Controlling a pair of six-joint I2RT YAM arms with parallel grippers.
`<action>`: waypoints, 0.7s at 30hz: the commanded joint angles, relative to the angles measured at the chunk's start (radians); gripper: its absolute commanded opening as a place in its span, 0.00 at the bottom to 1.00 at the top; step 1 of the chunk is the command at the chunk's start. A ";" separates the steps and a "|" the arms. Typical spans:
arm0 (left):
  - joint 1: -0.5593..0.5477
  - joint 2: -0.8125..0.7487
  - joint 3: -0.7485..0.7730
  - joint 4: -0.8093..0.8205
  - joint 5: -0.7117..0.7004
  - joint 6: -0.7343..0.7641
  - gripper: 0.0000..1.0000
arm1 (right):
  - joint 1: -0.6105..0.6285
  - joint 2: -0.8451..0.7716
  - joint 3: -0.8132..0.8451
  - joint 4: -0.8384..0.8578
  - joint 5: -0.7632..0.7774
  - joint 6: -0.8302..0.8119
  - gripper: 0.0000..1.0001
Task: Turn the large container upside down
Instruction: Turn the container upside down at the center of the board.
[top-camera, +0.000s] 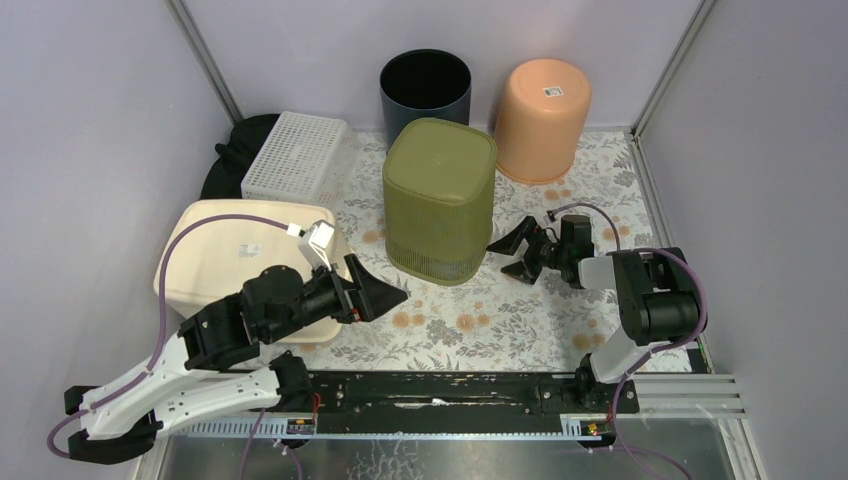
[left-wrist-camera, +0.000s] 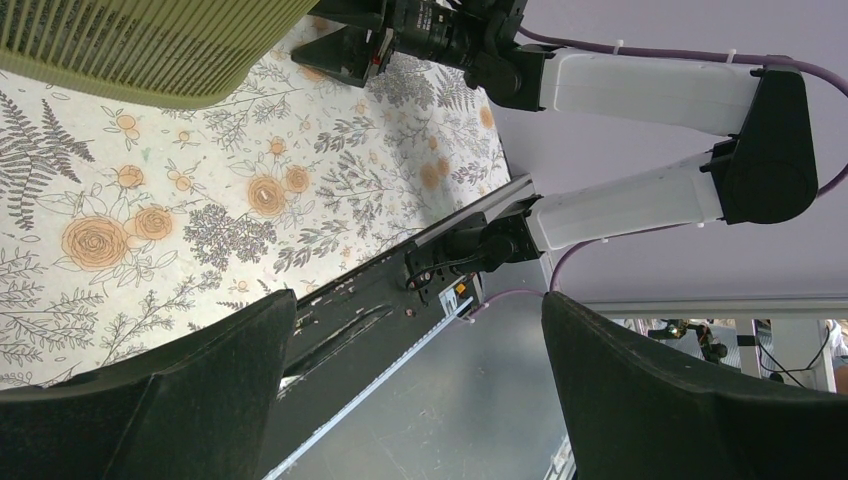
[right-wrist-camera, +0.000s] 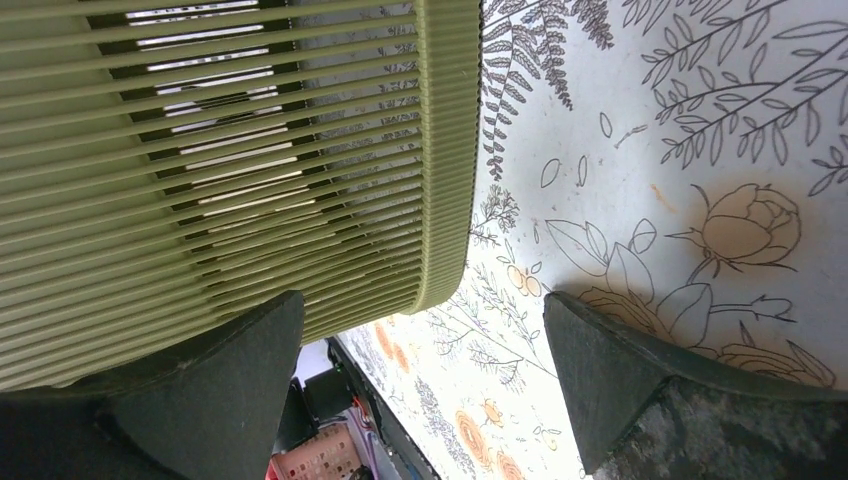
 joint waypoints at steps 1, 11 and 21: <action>-0.002 0.000 -0.009 0.055 -0.002 -0.001 1.00 | -0.027 0.056 -0.049 -0.253 0.153 -0.126 1.00; -0.002 0.006 -0.015 0.064 0.003 -0.004 1.00 | -0.030 -0.060 0.033 -0.450 0.255 -0.191 1.00; -0.003 0.017 -0.022 0.084 0.014 -0.007 1.00 | -0.030 -0.232 0.080 -0.570 0.254 -0.242 0.99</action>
